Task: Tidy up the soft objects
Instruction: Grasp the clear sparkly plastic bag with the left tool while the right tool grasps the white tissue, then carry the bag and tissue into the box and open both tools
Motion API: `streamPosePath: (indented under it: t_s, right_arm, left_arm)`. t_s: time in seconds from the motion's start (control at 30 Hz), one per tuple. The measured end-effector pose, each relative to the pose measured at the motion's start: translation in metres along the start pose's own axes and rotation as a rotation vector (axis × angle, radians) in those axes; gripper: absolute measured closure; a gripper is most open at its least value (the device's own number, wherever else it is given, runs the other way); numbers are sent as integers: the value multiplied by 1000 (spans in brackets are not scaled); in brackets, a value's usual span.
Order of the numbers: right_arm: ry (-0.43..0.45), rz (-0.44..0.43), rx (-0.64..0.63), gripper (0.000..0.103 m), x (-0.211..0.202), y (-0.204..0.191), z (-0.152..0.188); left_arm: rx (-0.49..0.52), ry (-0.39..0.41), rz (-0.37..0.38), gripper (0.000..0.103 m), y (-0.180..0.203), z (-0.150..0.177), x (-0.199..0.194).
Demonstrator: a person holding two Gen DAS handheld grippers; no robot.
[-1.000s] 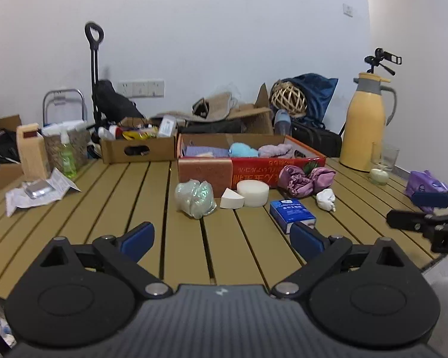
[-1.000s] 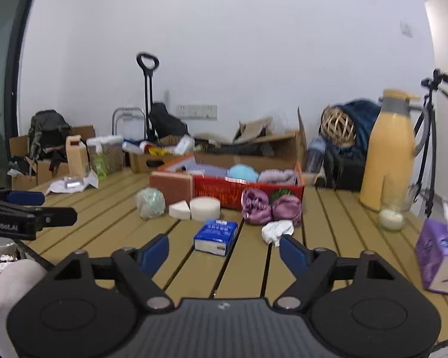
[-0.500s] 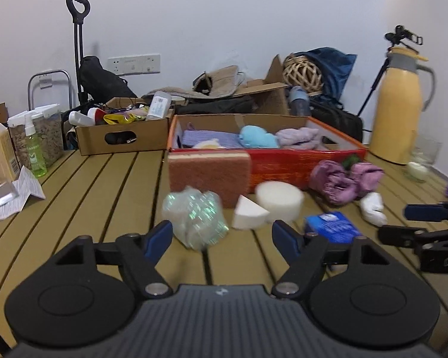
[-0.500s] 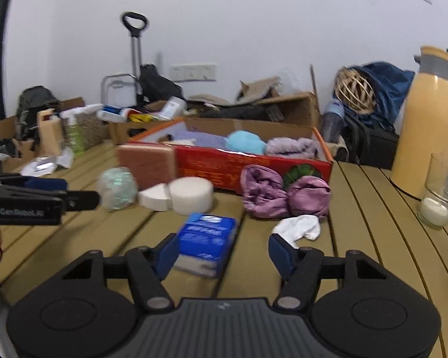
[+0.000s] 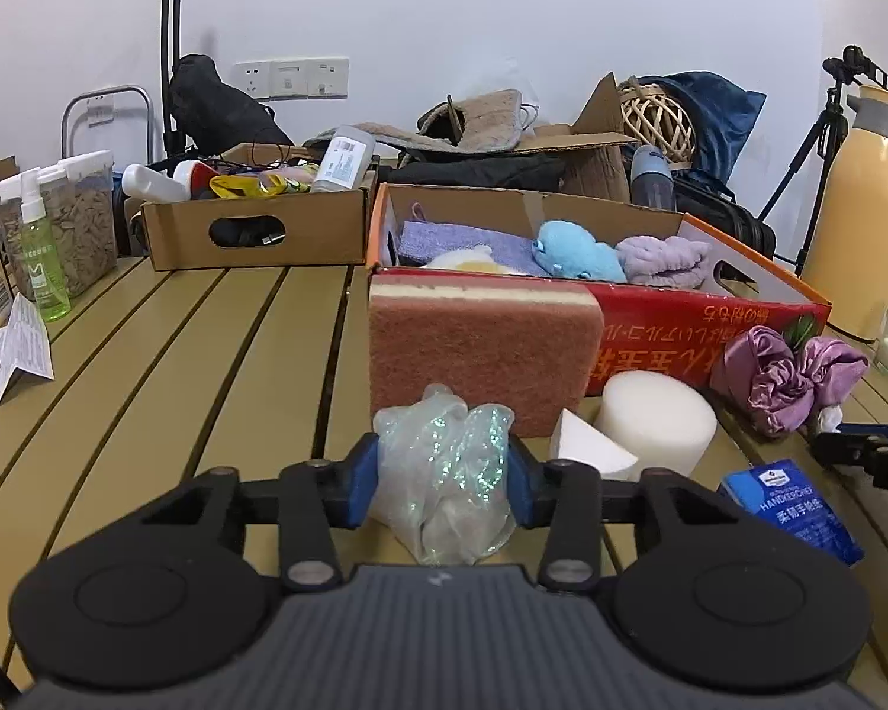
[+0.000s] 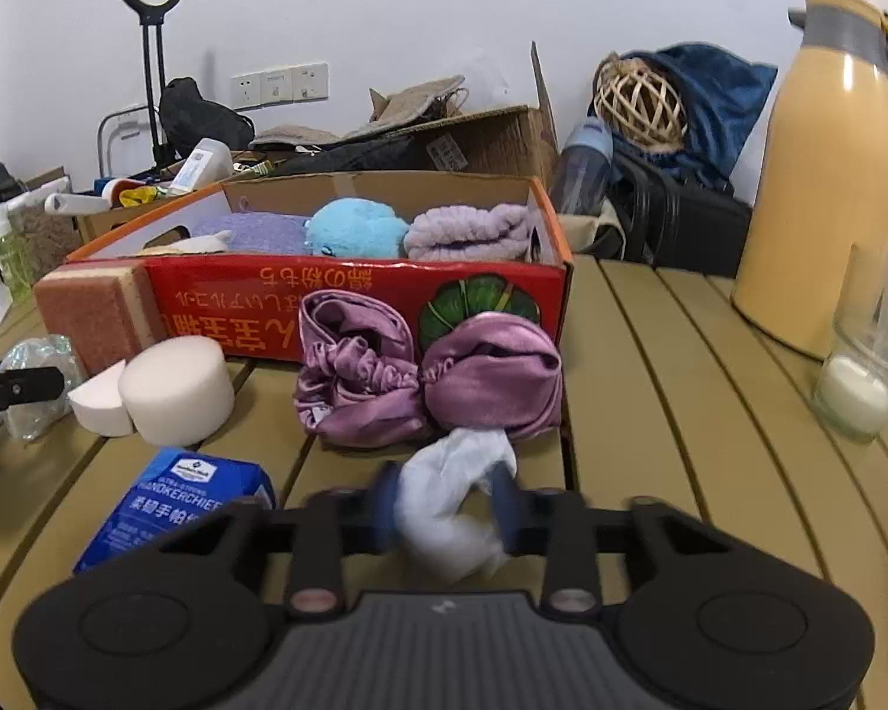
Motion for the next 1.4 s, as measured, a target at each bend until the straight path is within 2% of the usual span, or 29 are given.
streamPosePath:
  t_s: [0.13, 0.23, 0.37, 0.5, 0.6, 0.8, 0.93, 1.0, 1.07, 1.17, 1.23, 1.27, 1.33, 1.37, 1.4]
  right_arm:
    - [1, -38, 23, 87, -1, 2, 1]
    - [10, -43, 15, 89, -14, -1, 5]
    - [44, -90, 33, 89, -64, -1, 21]
    - [61, -150, 66, 89, -122, 2, 42]
    - [91, -148, 37, 89, -145, 1, 46]
    - [144, -153, 26, 89, -169, 6, 39]
    - [153, -220, 61, 89, -171, 8, 19]
    - [187, -255, 56, 89, -170, 8, -4]
    - [242, -243, 15, 89, -164, 6, -36]
    - [263, -244, -30, 89, -131, 2, -86]
    - [209, -256, -47, 88, -85, -4, -118]
    - [164, -257, -48, 88, -57, -9, -132]
    - [66, -245, -61, 88, 0, -14, -152]
    - [27, -204, -75, 88, 32, -17, -160]
    - [2, -159, -99, 88, 54, -20, -166]
  left_arm:
    - [28, 12, -38, 63, 5, 0, -10]
    - [-18, 30, -21, 63, 14, 4, -36]
    - [-65, 53, 33, 63, 36, 16, -88]
    - [-17, 101, 73, 62, 62, 17, -126]
    - [7, 127, 59, 62, 73, 16, -132]
    - [18, 150, 109, 62, 90, 12, -139]
    - [49, 194, 161, 62, 92, -19, -129]
    - [85, 226, 203, 62, 93, -47, -119]
    - [104, 227, 245, 62, 91, -81, -94]
    - [54, 128, 259, 61, 75, -126, -23]
    - [8, 26, 253, 61, 63, -143, 29]
    - [-11, -20, 225, 61, 56, -151, 58]
    - [38, -70, 147, 60, 44, -161, 107]
    - [67, -98, 90, 60, 39, -162, 129]
    - [67, -138, 69, 59, 34, -161, 147]
Point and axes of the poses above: each gripper's, at about its wrist camera, not at the fingertips, and x roughly the way its jaws point, y to its right, z to its underside, the point moved 6 cm from there along x, roughly the way its jaws point, and after that the axes turned 13 degrees about z, right-handed, at the moved point
